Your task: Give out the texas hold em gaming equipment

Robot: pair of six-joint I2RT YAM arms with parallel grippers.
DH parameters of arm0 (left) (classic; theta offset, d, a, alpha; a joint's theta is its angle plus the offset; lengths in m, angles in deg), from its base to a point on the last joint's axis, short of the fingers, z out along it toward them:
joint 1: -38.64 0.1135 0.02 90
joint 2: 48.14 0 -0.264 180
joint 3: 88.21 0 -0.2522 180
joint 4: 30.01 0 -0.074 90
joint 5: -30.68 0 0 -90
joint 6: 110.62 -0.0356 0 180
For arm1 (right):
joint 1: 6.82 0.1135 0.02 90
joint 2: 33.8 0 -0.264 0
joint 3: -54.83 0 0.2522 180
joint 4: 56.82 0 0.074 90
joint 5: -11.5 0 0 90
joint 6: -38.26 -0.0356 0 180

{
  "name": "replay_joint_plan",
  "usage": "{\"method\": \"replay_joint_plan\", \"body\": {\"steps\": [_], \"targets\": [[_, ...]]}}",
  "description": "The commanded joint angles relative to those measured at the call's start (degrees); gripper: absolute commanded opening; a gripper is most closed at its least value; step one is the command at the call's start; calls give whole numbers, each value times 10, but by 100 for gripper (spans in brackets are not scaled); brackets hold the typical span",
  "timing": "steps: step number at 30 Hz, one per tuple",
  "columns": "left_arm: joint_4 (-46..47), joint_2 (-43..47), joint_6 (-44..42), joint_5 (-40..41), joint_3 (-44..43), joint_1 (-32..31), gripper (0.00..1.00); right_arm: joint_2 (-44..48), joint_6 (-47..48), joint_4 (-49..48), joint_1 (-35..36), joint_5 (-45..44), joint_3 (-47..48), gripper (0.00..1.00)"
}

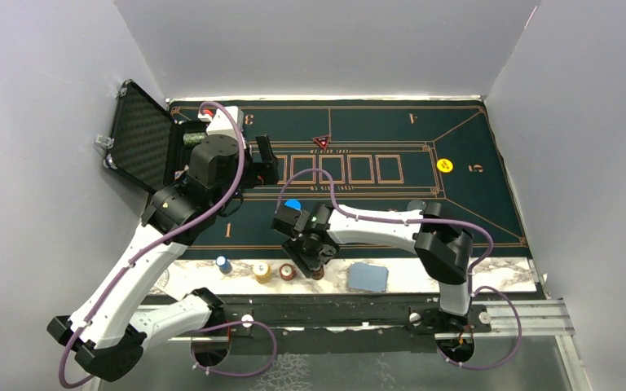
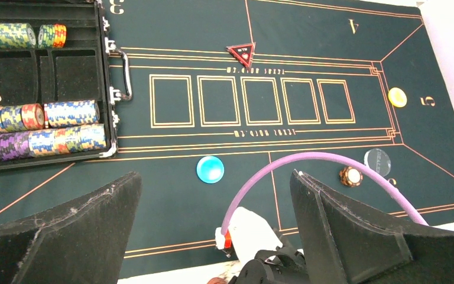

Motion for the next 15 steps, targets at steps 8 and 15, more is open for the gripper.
{"method": "replay_joint_plan", "body": {"steps": [8, 15], "targets": [[5, -1, -14, 24, -3, -2, 99, -8, 10, 32, 5, -12, 28, 36], [6, -7, -18, 23, -6, -1, 99, 19, 18, 84, -1, -40, 97, 22]]}}
